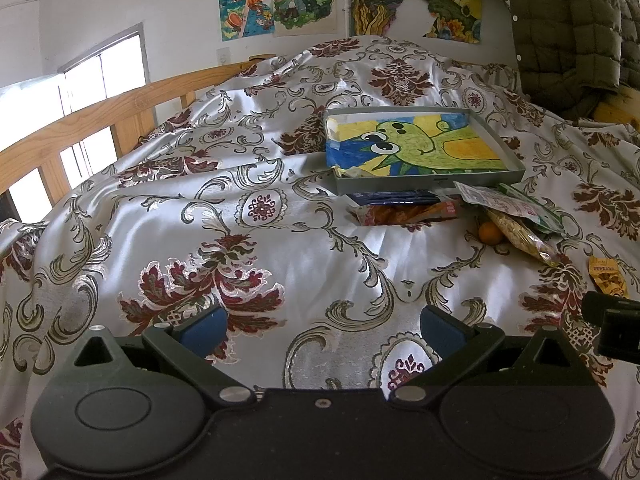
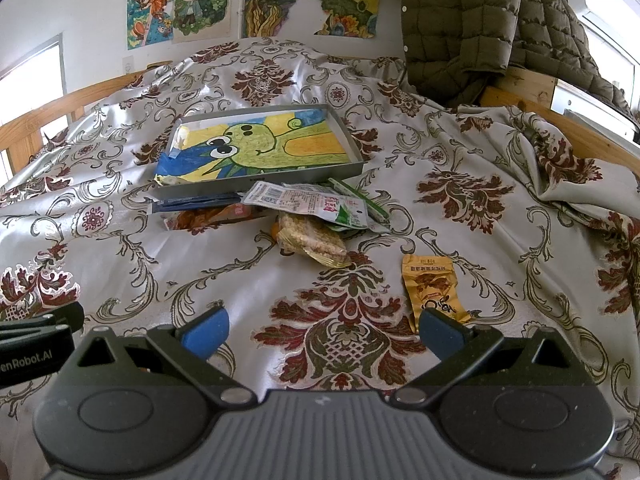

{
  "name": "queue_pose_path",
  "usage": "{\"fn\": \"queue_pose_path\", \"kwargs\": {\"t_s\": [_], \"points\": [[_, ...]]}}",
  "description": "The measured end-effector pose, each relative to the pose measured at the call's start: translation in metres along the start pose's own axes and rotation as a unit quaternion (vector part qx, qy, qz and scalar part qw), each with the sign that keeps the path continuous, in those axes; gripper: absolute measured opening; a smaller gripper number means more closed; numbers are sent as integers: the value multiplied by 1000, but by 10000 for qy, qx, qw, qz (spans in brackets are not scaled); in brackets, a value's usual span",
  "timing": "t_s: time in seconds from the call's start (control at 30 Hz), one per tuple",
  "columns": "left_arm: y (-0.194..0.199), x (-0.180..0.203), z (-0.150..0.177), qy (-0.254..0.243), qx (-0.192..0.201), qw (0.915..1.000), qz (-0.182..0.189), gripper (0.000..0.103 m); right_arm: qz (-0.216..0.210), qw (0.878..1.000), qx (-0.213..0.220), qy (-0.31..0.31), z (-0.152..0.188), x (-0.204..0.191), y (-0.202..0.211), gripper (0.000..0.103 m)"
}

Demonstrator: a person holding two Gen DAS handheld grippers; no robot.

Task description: Organize snacks

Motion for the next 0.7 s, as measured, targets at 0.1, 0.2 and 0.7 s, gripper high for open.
{"fn": "queue_pose_path", "kwargs": {"t_s": [0.1,0.2,0.7], "points": [[0,0,0,-4,-2,10000,-1,102,0,10000,0,-2,0,0,0,103],[0,0,0,-1,4,10000,1,102,5,10000,3,-2,0,0,0,103],[-3,-7,-3,240,-178,9995,70,102,-41,9996,264,-121,-7,3,20,103]]}}
Point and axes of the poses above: each gripper's, at about its wrist camera, not at the fingertips, and y roughly against the way its jaws point, x to its right, z to its underside, the point moved 6 cm from there along -y, roughly the way its jaws point, and after that the axes turned 10 degrees about -y, right-handed, at the moved point
